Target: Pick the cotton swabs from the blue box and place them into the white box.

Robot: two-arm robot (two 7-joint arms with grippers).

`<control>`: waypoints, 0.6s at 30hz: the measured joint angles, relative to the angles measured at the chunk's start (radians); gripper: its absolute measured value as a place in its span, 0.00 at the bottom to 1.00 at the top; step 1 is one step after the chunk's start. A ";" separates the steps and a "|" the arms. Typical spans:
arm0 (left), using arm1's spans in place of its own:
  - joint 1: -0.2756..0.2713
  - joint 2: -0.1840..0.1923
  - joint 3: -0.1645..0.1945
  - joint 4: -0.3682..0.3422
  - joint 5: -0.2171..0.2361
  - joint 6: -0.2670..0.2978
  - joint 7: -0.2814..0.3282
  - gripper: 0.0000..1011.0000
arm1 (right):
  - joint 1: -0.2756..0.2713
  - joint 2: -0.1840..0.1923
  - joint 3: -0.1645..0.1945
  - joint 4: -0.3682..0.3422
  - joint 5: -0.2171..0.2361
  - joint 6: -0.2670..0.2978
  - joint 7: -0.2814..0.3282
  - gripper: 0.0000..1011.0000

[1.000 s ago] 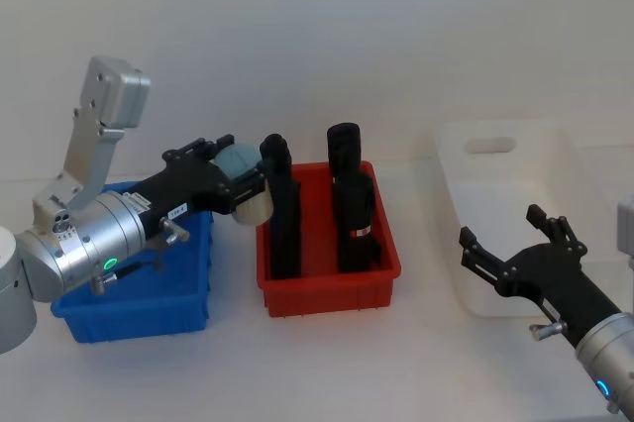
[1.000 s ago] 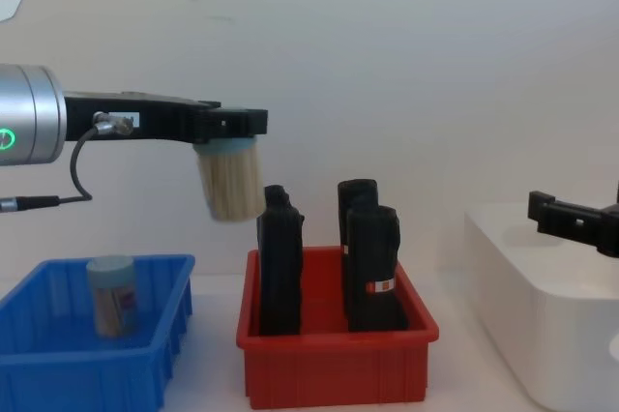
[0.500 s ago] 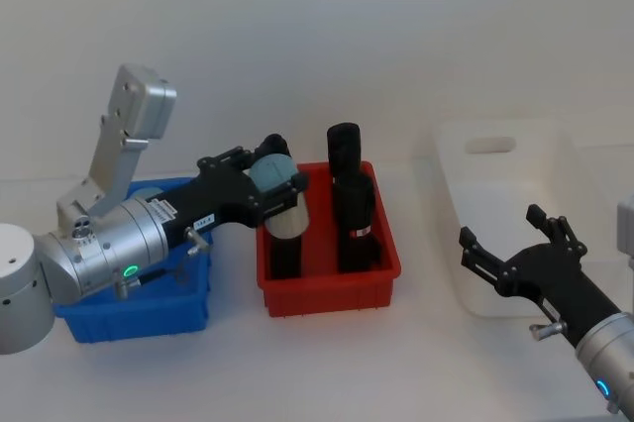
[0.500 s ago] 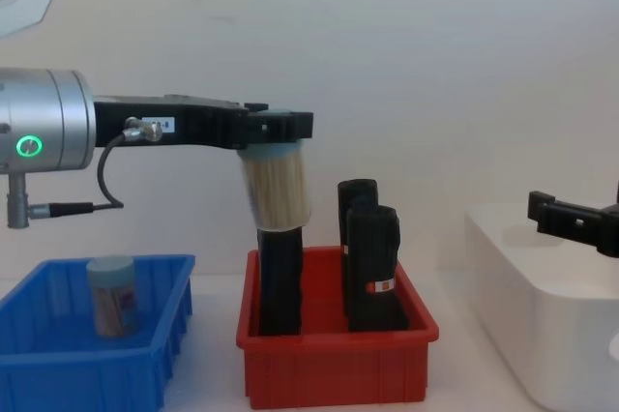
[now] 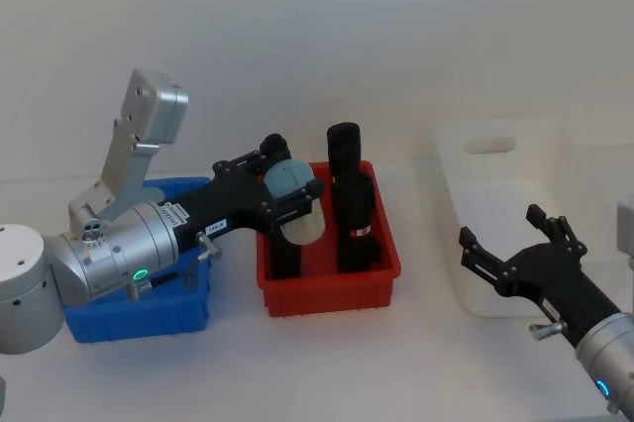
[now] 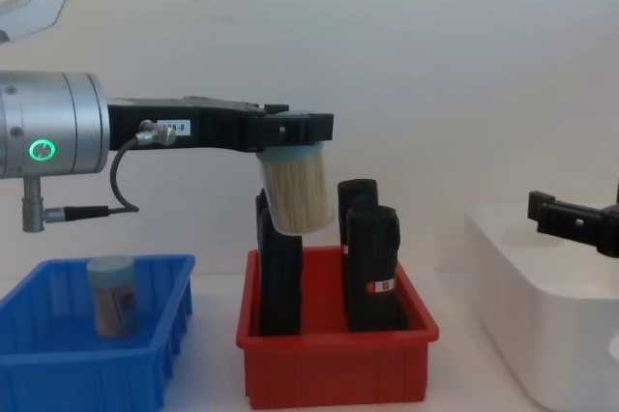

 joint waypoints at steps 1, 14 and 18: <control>0.000 0.000 0.000 0.000 0.000 0.000 -0.001 0.66 | 0.000 0.000 0.000 0.000 0.000 0.000 0.000 0.99; -0.002 -0.002 0.004 0.003 -0.001 -0.005 -0.012 0.66 | 0.006 0.002 -0.007 -0.001 -0.027 0.003 0.062 0.99; -0.002 -0.003 0.005 0.003 -0.001 -0.005 -0.014 0.66 | 0.013 0.002 -0.016 -0.001 -0.046 0.008 0.109 0.99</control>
